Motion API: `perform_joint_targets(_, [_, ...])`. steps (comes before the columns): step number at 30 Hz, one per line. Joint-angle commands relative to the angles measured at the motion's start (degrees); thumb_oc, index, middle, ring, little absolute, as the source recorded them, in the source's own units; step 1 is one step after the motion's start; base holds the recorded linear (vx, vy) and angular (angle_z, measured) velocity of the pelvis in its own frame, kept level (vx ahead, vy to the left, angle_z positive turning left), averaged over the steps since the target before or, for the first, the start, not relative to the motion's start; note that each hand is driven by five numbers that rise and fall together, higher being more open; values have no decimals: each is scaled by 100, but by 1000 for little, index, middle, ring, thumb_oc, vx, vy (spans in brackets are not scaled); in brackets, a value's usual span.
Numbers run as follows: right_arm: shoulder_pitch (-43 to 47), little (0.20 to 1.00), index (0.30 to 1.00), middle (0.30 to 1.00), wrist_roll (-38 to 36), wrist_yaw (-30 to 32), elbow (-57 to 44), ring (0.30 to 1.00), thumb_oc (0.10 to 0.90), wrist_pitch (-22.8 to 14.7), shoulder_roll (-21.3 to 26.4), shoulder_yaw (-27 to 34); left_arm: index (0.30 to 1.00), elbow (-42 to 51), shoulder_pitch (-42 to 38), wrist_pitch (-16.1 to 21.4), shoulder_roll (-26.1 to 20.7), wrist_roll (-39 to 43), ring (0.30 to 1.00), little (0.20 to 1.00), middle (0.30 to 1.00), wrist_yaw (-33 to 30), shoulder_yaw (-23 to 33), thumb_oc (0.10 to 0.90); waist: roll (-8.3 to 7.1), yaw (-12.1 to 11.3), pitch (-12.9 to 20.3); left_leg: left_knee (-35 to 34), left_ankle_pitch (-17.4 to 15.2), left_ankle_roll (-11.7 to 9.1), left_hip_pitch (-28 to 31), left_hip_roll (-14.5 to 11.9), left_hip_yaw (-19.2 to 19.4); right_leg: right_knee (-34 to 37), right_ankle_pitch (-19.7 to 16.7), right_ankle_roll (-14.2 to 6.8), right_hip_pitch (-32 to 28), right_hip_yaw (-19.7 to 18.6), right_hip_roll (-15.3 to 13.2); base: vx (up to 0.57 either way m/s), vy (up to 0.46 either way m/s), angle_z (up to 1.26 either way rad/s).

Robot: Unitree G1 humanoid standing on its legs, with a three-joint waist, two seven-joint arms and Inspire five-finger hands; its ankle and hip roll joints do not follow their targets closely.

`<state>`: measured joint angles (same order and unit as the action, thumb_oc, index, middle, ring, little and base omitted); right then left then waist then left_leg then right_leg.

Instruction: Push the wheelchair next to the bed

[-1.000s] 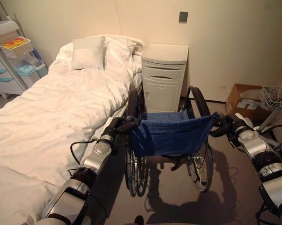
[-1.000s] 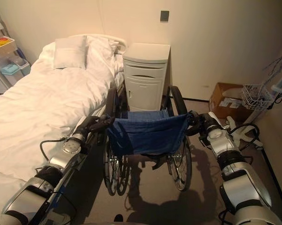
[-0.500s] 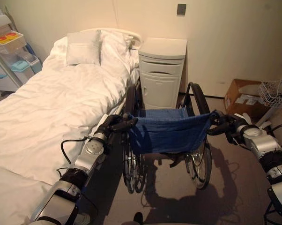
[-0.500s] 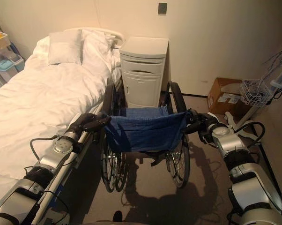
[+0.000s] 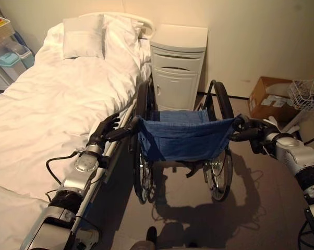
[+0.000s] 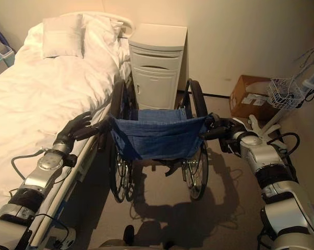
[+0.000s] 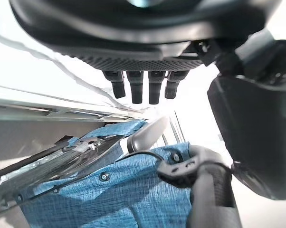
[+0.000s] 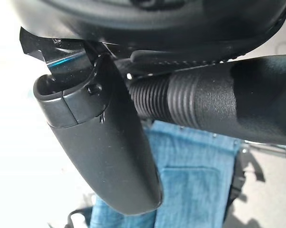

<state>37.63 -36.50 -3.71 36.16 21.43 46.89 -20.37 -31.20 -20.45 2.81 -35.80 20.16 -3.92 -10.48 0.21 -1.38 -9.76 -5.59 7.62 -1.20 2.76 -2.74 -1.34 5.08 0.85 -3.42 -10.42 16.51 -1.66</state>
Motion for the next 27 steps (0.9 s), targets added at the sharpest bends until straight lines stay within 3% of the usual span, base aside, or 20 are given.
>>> perform_joint_targets(1, [408, 900, 900, 900, -413, 287, -527, 900, 800, -1105, 606, 848, 900, -228, 15, 503, -609, 512, 900, 900, 900, -38, 572, 800, -277, -378, 363, 172, -769, -64, 360, 173, 320, -560, 191, -196, 203, -193, -357, 0, 0, 0])
perform_joint_targets(9, [483, 900, 900, 900, -528, 228, -250, 900, 800, -1197, 921, 954, 900, -529, 187, 549, -449, 616, 900, 900, 900, 133, 555, 800, -311, -341, 382, 173, -803, -60, 384, 172, 378, -558, 193, -212, 213, -210, -343, -9, -7, 5])
perform_joint_targets(12, [689, 900, 900, 900, 214, 422, -144, 900, 800, -1486, 1140, 809, 900, -657, 226, 521, -421, 688, 900, 900, 900, 171, 496, 800, -318, -329, 387, 178, -805, -58, 379, 178, 394, -563, 188, -216, 232, -228, -329, -6, -2, 1])
perform_joint_targets(15, [876, 900, 900, 900, 466, 589, -214, 900, 800, -1890, 1318, 641, 900, -725, 296, 466, -331, 741, 900, 900, 900, 185, 477, 800, -325, -327, 390, 189, -811, -54, 370, 181, 395, -568, 189, -217, 245, -254, -319, 0, 0, 0])
perform_joint_targets(18, [1002, 900, 900, 900, 1064, 1075, -419, 900, 800, -2163, 1440, 597, 900, -857, 394, 475, -223, 720, 900, 900, 900, 239, 501, 800, -332, -314, 390, 210, -836, -42, 369, 186, 394, -582, 205, -212, 253, -276, -309, 0, 0, 0])
perform_joint_targets(19, [1045, 900, 900, 900, 1473, 1348, -602, 900, 800, -2434, 1498, 596, 900, -907, 475, 503, -120, 656, 900, 900, 900, 250, 509, 800, -332, -308, 387, 217, -849, -33, 369, 189, 391, -580, 209, -211, 257, -290, -299, 0, 0, 0])
perform_joint_targets(27, [646, 900, 900, 900, 2921, 2032, -1620, 900, 800, -2971, 1418, 844, 900, -941, 686, 497, 182, 394, 900, 900, 900, 329, 589, 800, -298, -271, 386, 252, -888, 3, 358, 215, 365, -579, 212, -223, 274, -359, -282, 0, 0, 0])
